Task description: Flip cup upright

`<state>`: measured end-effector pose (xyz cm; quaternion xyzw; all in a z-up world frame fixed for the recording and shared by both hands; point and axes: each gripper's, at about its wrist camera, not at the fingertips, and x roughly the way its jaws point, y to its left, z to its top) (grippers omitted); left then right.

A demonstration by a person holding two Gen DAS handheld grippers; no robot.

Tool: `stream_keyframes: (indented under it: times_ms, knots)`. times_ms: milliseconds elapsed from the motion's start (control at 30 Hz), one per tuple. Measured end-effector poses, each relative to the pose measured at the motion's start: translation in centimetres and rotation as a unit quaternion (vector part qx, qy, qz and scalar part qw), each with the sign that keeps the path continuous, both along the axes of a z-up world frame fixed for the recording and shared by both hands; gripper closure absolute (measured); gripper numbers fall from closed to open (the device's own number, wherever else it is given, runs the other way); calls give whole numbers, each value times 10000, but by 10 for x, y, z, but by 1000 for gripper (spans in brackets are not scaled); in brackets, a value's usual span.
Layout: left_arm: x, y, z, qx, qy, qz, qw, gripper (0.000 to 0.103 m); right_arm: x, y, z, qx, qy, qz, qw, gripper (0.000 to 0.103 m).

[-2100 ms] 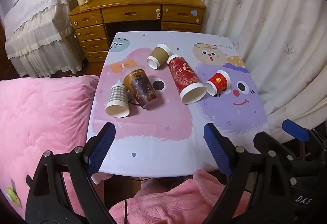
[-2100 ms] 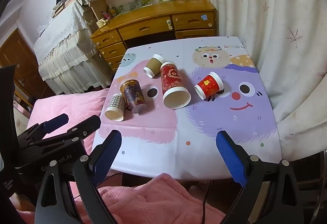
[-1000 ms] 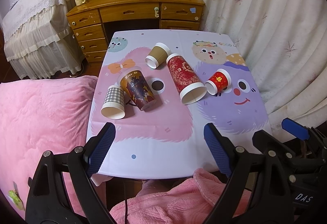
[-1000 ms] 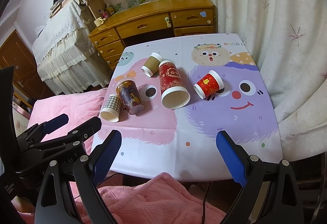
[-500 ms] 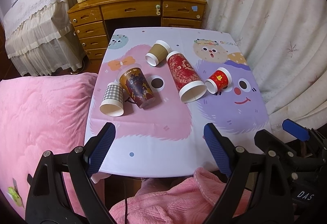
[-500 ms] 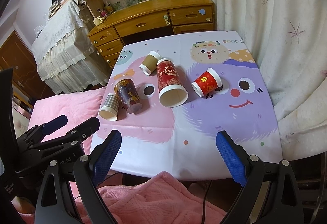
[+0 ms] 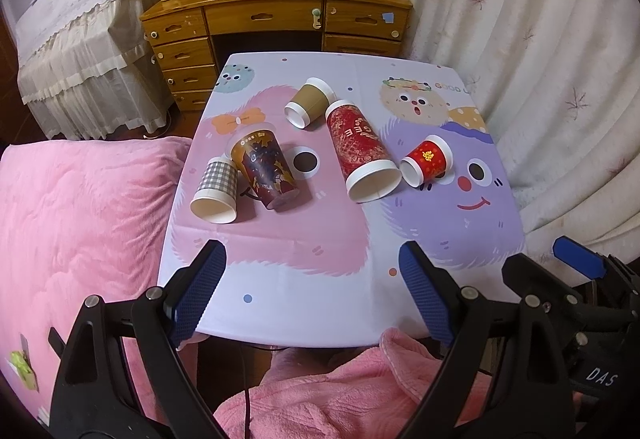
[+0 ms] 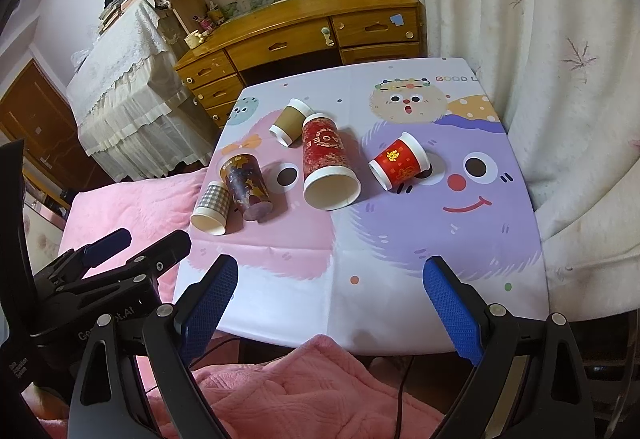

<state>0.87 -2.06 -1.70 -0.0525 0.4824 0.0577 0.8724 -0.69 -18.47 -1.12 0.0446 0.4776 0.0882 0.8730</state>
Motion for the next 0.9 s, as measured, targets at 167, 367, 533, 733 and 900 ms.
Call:
stream_keyframes:
  times_ms: [167,367,533,733,900]
  knots:
    - [1,-9,3,-4,16,128,9999,16,0,-4,-1,29,29,87,10000,8]
    - [5,-24,4,31,61,325,9994,16,16,-25,3,96,126,242,9996,8]
    - [9,-39,-2,75,265,412,9988,16,34,-43,-1,213,377,315,9986,8]
    - [18,-47,-17,1,645,504,9966,16,55,-73,-17,434,894,135,9950,8]
    - [20,-49,-26,119,972,444,9942,16,72,-108,-47,971,1560,-432,9820,8]
